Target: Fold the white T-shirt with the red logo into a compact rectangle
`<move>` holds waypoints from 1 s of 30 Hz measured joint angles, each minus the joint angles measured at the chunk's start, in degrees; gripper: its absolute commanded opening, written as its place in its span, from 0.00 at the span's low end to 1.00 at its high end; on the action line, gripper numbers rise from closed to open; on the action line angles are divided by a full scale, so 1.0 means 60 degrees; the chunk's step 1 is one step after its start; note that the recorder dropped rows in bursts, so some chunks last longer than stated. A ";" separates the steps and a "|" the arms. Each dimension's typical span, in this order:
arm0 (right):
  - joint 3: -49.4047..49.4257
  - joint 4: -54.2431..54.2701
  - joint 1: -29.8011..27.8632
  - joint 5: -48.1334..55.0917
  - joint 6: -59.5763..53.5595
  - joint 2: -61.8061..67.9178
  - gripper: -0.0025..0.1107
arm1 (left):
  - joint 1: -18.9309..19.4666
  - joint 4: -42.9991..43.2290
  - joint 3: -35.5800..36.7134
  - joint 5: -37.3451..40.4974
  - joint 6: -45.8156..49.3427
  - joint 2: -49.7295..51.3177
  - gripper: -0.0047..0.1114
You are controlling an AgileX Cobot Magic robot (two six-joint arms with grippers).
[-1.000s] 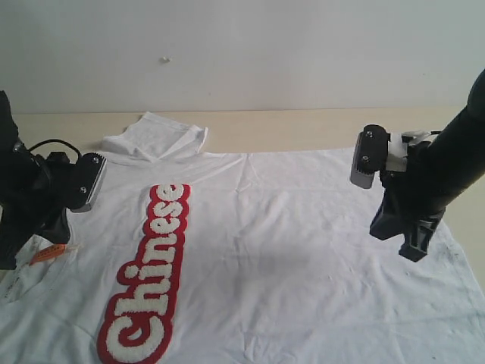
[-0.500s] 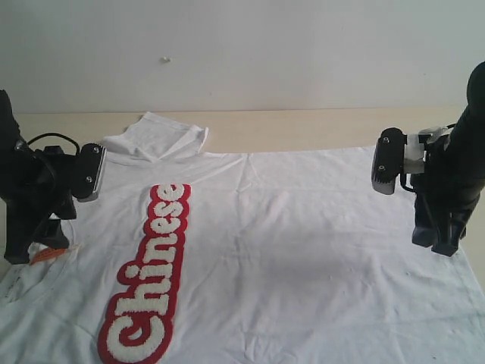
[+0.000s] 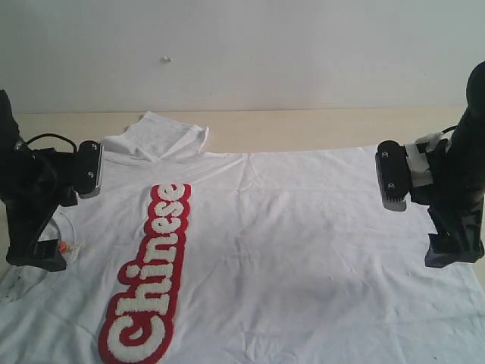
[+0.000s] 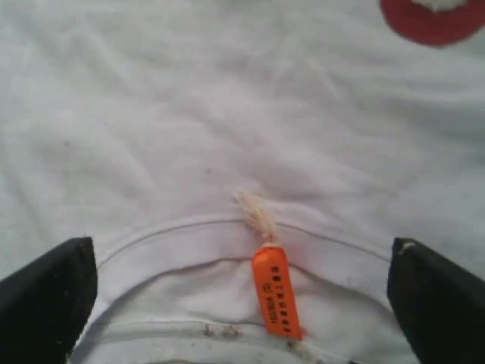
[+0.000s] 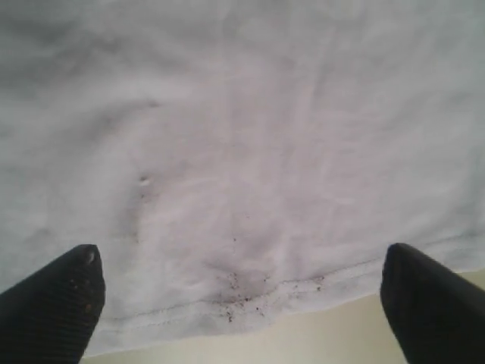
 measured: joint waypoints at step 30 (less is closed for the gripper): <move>-0.0217 -0.1705 0.0000 -0.0631 0.1795 0.0878 0.95 | 0.0077 -0.0016 -0.0549 0.0752 0.1378 0.0100 0.94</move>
